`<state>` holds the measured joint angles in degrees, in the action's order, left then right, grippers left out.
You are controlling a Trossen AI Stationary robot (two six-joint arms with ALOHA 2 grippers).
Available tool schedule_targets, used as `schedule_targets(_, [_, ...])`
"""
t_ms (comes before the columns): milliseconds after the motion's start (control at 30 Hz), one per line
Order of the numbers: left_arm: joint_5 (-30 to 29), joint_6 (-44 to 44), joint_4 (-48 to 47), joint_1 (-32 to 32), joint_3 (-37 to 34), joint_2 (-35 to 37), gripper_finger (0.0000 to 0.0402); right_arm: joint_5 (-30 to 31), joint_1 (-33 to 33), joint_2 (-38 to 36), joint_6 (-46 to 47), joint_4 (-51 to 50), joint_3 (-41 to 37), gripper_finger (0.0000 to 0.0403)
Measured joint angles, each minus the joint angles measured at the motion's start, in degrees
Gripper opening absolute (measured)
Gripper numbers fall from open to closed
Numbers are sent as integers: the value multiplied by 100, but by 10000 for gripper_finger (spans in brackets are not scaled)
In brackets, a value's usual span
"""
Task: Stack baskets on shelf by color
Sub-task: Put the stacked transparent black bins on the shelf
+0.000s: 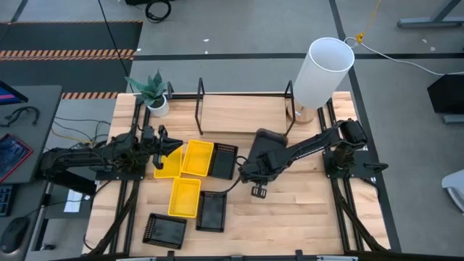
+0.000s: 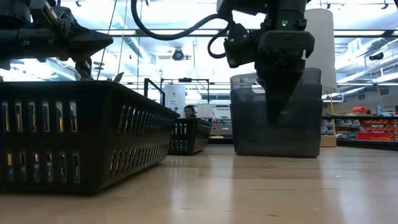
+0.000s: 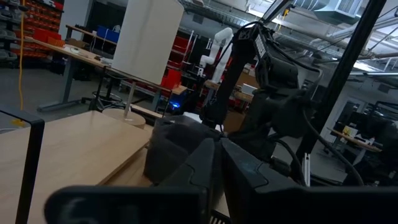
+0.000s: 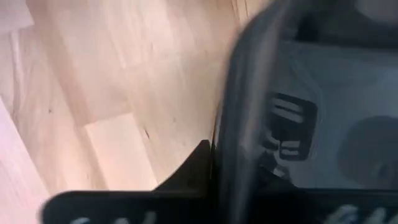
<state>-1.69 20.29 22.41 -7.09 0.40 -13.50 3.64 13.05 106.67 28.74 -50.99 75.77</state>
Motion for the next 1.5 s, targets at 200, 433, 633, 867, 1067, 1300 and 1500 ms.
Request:
schedule_targets(200, [1,0,0,-1,1,1,38,198,203,46,-153,-939,510,17])
schedule_targets(433, [0,0,0,-2,0,0,31,542,388,35,-379,-1881,1485,13])
schedule_targets(633, [0,2,-2,0,0,1,34,1244,376,24,-1045,-2459,2088,13])
schedule_targets(867, [0,0,0,-1,0,1,37,1155,-335,24,-2026,-2505,1783,13])
schedule_targets(1067, [0,0,0,-2,2,2,30,968,-1022,17,-2511,-2431,1507,14])
schedule_targets(1300, [1,0,0,-1,0,0,36,975,-1787,15,-3080,-2417,1379,14])
schedule_targets(1500, [0,0,-2,-2,0,0,36,919,-2435,13,-3522,-2370,1379,15])
